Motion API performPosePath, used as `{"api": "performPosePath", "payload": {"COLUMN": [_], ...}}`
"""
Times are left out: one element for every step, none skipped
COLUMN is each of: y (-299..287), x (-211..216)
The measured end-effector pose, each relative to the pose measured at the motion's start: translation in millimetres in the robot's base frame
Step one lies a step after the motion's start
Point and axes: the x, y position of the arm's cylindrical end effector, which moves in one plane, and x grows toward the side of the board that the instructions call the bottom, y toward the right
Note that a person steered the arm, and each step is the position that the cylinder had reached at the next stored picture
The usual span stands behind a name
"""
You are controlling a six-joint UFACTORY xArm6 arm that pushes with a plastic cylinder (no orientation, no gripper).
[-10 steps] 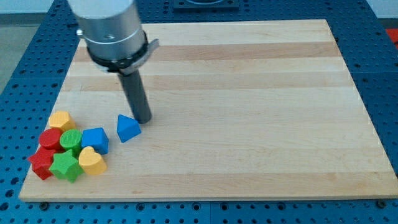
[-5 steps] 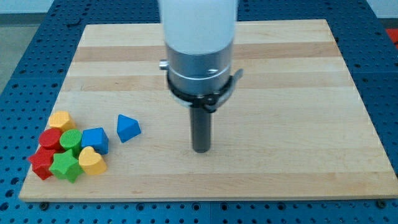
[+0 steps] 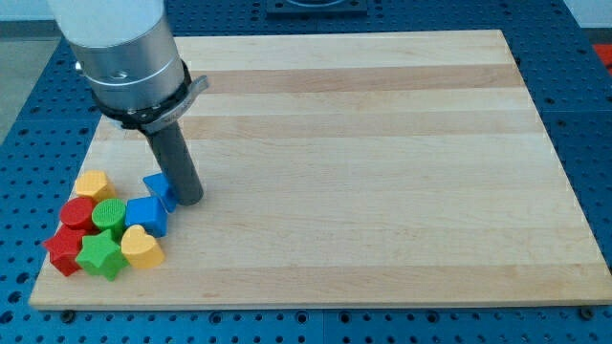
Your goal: Move the blue triangle above the blue cube
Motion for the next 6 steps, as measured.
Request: {"api": "performPosePath", "payload": {"y": [-9,-10,-10,-10,-9,-9], "x": [0,-2,-10,-19,-24,-28]}}
